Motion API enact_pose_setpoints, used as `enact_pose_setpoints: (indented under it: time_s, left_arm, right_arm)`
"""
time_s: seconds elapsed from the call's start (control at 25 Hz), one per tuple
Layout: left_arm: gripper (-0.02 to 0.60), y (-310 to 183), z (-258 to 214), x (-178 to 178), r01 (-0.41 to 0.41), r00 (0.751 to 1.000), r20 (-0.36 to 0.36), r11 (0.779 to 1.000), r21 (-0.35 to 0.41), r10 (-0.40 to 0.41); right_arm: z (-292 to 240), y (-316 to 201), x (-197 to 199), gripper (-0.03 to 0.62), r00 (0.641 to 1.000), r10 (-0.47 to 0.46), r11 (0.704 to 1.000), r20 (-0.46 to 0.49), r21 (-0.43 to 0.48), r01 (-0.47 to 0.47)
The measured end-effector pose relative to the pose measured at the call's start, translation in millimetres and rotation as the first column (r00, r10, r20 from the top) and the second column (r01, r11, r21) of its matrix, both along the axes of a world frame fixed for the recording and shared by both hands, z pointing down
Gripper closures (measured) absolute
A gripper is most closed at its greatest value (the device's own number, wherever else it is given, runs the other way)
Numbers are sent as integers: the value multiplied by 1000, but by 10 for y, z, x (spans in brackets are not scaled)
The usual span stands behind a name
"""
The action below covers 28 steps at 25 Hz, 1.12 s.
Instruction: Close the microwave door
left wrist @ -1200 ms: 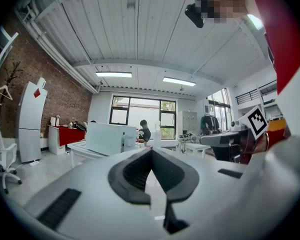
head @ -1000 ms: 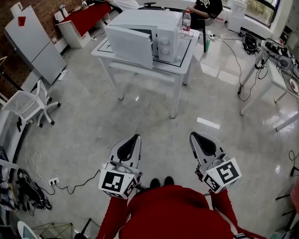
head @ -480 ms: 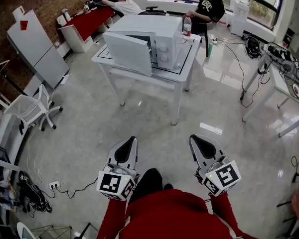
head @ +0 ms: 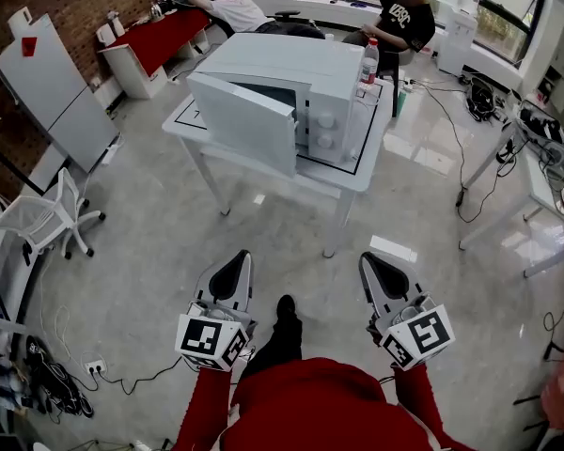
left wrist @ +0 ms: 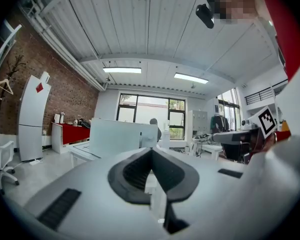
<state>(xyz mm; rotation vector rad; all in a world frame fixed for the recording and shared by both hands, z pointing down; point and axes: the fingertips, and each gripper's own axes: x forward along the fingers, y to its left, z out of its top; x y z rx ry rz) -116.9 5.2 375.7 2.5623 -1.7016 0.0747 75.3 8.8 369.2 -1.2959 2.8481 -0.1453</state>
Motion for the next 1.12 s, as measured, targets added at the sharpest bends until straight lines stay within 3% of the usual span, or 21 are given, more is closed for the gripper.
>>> enact_pose_setpoints:
  time_s: [0.36,0.64,0.88,1.04,1.12]
  left_arm:
    - [572,-1131,-98,-291,-59,998,10,998,-8,59]
    - [572,-1514,34,-341,-102,995,9,994,-39,102]
    - [572,-1715,1,-343,-139,990,23,990,-20,140]
    - [572,-1883,-24,-290,-150,986,79,988,30,147]
    - [548,-1991,-141,-211,-164,976,165,981,103,145]
  right_arm:
    - [-85,-1089,-473,580,1000,25,1000,-17,-8,-25]
    - [-47,-1527,-655,580,998,41,999,-46,-18,-42]
    - [-19,-1703,-667,580,996,54,998,-65,-29,-56]
    - [47,-1840,-629,580,994,69,997,-82,-27,-72]
    - [20,-1937,-584,580,993,83,996,-89,-16,-85]
